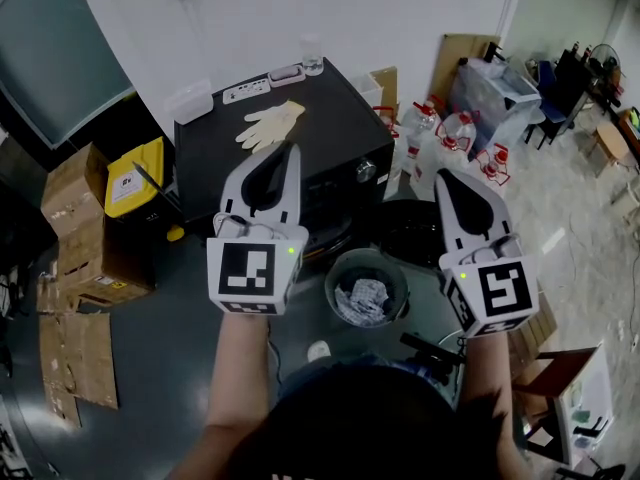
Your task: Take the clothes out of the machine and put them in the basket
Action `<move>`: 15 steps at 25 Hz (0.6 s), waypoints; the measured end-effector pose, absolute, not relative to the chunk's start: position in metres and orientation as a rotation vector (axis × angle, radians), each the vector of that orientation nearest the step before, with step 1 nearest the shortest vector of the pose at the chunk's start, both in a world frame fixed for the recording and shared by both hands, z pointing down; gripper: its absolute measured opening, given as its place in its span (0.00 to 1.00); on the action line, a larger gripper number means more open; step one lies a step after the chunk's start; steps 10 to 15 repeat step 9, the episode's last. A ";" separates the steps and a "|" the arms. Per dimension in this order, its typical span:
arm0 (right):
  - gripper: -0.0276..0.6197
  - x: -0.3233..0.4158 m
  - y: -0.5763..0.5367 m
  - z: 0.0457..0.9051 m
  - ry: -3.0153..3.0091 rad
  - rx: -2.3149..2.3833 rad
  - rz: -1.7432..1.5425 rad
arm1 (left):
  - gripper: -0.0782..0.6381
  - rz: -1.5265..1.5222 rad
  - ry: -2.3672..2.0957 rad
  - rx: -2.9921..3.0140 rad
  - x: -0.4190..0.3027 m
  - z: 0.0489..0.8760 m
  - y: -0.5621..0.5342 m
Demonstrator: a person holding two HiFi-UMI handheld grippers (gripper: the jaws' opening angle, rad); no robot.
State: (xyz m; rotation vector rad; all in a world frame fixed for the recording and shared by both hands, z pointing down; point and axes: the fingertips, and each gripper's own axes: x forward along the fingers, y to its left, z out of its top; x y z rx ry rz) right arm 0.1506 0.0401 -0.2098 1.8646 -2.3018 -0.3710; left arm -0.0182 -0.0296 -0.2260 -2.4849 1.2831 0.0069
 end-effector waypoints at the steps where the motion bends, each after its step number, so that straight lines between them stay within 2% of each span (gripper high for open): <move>1: 0.05 0.151 0.041 -0.210 -2.300 1.867 -0.371 | 0.12 0.008 1.284 -2.485 -0.018 -0.226 -0.029; 15: 0.05 0.162 0.045 -0.215 -2.292 1.889 -0.379 | 0.12 -0.028 1.282 -2.474 -0.013 -0.226 -0.028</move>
